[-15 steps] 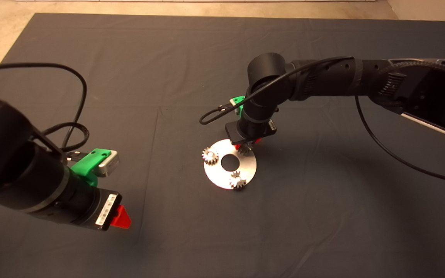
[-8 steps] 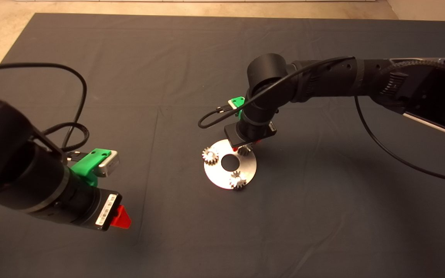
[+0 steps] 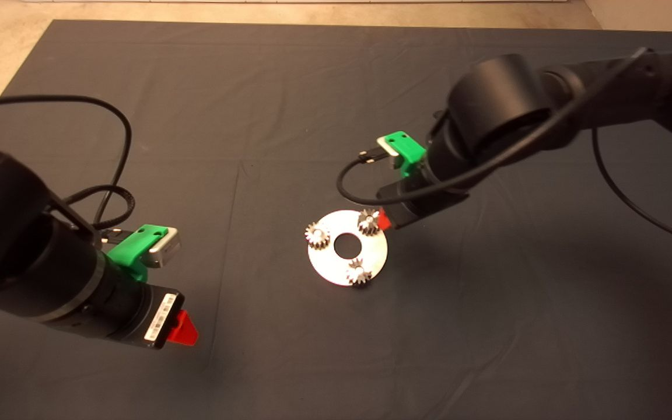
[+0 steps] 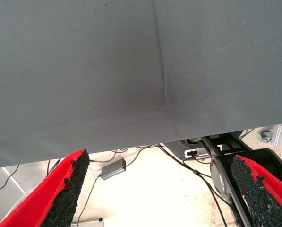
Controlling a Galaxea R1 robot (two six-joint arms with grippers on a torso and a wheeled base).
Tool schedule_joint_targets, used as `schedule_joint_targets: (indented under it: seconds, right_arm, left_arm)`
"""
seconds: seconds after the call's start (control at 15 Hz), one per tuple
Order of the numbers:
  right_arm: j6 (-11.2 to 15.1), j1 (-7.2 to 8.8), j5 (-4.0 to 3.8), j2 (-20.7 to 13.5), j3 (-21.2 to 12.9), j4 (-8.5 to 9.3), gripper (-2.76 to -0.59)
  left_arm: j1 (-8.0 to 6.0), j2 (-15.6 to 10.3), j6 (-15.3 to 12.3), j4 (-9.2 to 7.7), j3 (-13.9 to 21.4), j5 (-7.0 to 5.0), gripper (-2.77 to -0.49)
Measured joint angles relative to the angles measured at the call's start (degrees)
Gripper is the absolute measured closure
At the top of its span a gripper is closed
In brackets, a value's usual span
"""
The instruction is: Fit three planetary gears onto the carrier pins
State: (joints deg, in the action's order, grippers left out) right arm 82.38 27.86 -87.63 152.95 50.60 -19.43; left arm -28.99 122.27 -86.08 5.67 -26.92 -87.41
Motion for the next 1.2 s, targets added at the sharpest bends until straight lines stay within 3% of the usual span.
schedule_joint_targets:
  seconds: [0.33,0.53,0.8,1.2]
  right_arm:
    - [6.90,0.61,-0.04,-6.38,-6.64,0.54,-2.02]
    - [10.73,0.75,-0.05,-11.88,-11.72,3.47,-2.15]
    - [13.54,0.74,-0.20,-17.91,-20.48,7.08,-2.32]
    - [14.65,0.77,-0.18,-20.53,-23.64,8.57,-2.54]
  left_arm:
    - [-0.26,1.55,0.05,-0.07,-1.06,0.00,-2.18]
    - [-0.26,1.90,0.05,-0.07,-1.11,-0.02,-2.18]
    - [-0.26,2.21,0.00,-0.13,-1.11,-0.02,-2.18]
    - [-0.26,2.18,-1.36,-2.83,-1.06,-0.02,-2.18]
